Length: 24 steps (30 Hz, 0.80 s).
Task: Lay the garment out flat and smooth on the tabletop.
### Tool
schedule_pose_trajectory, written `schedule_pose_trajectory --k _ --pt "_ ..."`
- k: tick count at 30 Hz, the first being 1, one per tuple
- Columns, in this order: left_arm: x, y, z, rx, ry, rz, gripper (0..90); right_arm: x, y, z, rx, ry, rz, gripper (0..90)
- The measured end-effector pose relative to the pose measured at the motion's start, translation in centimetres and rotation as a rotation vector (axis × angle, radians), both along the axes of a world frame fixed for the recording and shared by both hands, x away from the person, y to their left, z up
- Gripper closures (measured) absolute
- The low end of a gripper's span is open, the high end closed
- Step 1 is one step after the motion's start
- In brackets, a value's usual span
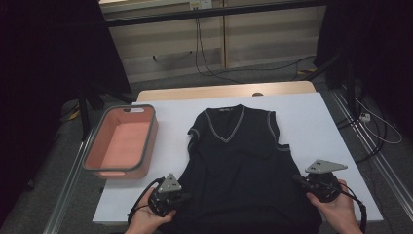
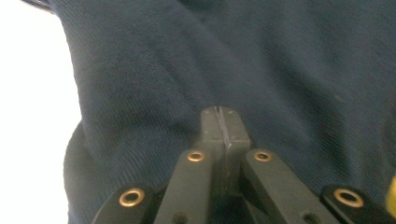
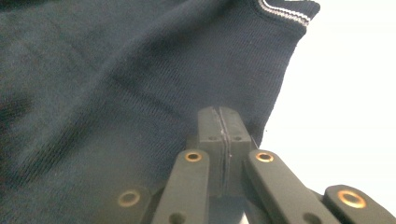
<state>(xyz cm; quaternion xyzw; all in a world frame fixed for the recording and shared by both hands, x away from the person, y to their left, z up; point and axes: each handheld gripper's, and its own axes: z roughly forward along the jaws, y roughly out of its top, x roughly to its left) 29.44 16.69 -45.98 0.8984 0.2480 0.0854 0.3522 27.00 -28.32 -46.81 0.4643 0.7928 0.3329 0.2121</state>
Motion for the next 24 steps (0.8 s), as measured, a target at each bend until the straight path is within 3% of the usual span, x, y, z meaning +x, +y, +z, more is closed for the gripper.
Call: schedule_pose_trajectory --k 3,9,15,17,20,24 --pt "-1.0 0.0 0.1 0.006 0.000 -0.008 90.0 -0.4 -0.1 0.1 -0.034 -0.003 0.011 89.9" --pt "-2.1 0.2 0.2 0.012 0.017 -0.023 90.0 -1.6 -1.0 0.3 -0.055 -0.001 -0.013 90.0" --pt "-3.4 0.5 0.4 -0.023 0.047 -0.042 90.0 -2.4 -2.3 0.3 -0.041 0.000 -0.048 90.0" --pt "-3.5 0.7 0.6 -0.044 0.049 -0.024 90.0 -2.4 -2.4 0.3 -0.033 -0.003 -0.051 90.0" --pt "-2.6 1.1 1.1 -0.080 0.014 0.002 88.0 -2.3 -2.3 0.3 -0.014 -0.007 -0.044 85.6" --pt "-0.4 1.1 1.8 -0.086 -0.066 0.039 63.4 -1.8 -2.3 0.5 0.025 -0.024 -0.034 70.2"
